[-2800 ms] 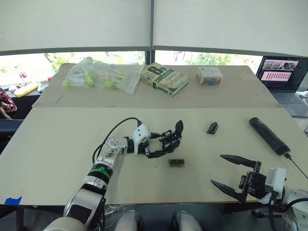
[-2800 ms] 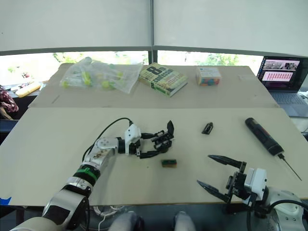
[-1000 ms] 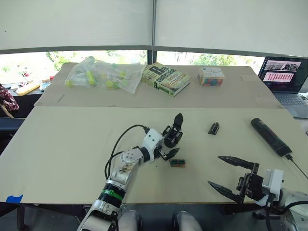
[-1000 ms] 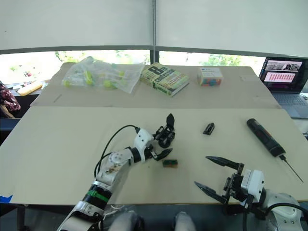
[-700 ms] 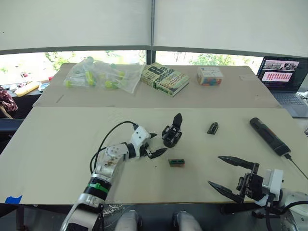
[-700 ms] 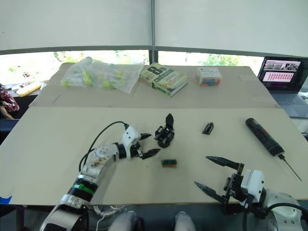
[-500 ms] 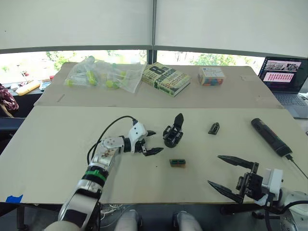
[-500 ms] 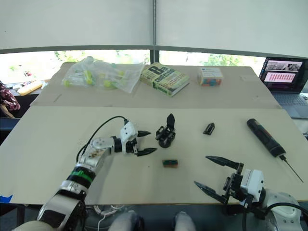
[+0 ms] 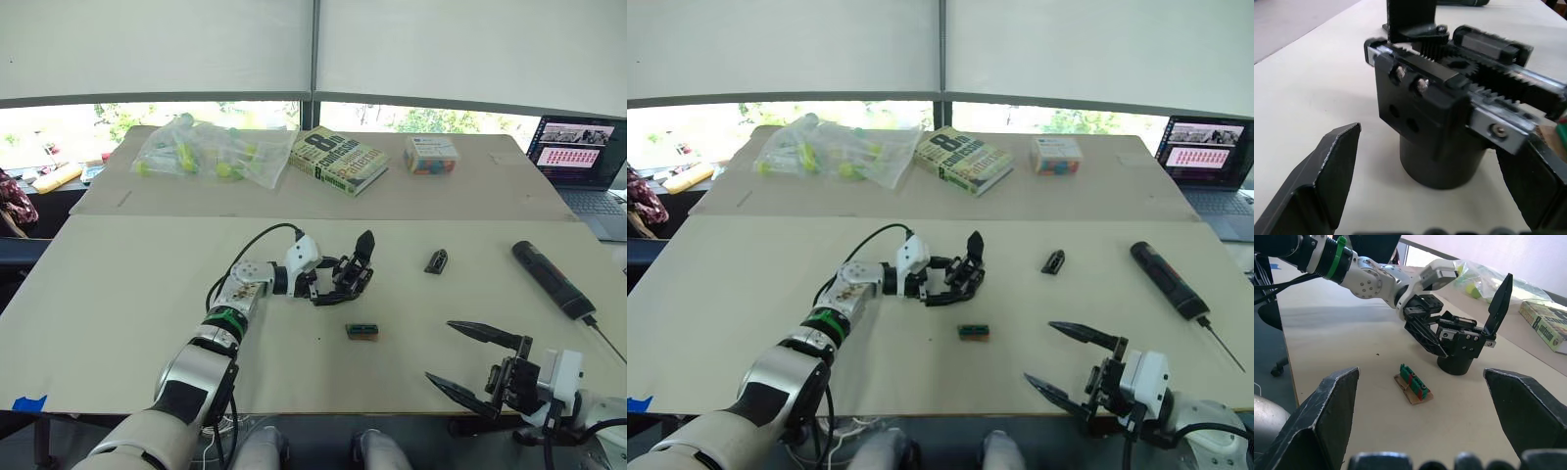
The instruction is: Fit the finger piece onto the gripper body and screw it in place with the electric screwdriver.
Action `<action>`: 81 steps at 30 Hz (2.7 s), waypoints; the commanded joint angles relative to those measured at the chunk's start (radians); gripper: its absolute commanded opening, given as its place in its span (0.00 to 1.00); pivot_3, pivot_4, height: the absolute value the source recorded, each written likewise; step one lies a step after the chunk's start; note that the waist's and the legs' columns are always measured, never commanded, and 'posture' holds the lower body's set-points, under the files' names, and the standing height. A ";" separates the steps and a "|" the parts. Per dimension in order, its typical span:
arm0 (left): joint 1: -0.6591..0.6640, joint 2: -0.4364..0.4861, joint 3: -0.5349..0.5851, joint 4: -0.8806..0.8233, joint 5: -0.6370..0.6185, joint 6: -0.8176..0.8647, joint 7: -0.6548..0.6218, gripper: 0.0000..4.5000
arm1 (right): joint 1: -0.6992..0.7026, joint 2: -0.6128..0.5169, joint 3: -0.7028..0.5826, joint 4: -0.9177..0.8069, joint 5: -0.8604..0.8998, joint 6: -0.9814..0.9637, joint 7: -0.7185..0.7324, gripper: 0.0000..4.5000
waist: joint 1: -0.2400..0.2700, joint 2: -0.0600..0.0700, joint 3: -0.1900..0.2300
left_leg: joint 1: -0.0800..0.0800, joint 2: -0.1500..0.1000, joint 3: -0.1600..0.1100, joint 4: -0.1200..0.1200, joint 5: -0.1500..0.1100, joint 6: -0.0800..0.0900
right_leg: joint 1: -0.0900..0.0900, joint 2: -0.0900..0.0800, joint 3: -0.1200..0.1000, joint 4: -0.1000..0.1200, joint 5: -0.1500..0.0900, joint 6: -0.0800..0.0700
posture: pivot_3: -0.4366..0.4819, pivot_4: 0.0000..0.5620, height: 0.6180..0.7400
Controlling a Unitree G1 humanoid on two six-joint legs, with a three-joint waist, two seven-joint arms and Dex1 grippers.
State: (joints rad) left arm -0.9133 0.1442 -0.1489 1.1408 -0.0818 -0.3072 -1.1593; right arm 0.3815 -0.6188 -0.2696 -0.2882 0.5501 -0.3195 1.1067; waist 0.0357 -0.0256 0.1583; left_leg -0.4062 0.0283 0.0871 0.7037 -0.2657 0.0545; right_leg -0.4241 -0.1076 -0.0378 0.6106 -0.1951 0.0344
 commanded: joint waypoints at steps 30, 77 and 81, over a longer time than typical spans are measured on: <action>0.290 -0.094 -0.009 -0.571 0.036 0.206 0.309 0.51 | -0.033 -0.002 -0.013 -0.018 -0.011 -0.001 -0.025 1.00 | 0.002 0.000 0.000 | 0.000 0.001 0.000 0.000 0.000 0.000 | 0.000 0.000 0.000 0.000 0.000 0.000 | 0.48 0.27 1.00; 0.696 0.484 0.266 -0.976 -0.329 0.135 -0.126 0.99 | 0.188 0.071 -0.236 -0.059 0.001 0.138 -0.171 1.00 | -0.012 0.008 -0.004 | 0.006 0.004 0.001 -0.006 0.000 -0.002 | 0.000 -0.002 0.000 0.001 -0.006 -0.010 | 0.48 0.27 1.00; 0.599 0.536 0.344 -0.993 -0.426 0.287 -0.066 0.99 | 0.082 0.078 -0.182 -0.165 -0.018 0.312 -0.368 1.00 | -0.013 0.007 -0.004 | 0.007 0.003 0.004 -0.005 0.001 -0.002 | 0.001 -0.004 0.000 0.001 -0.008 -0.005 | 0.48 0.27 1.00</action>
State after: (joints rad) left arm -0.2829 0.6670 0.1584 0.1927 -0.4480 -0.0717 -1.2469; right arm 0.4918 -0.5275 -0.4509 -0.3820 0.5298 -0.0677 0.8088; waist 0.0226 -0.0182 0.1544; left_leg -0.3996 0.0322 0.0913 0.6989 -0.2649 0.0525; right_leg -0.4236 -0.1113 -0.0373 0.6116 -0.2029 0.0293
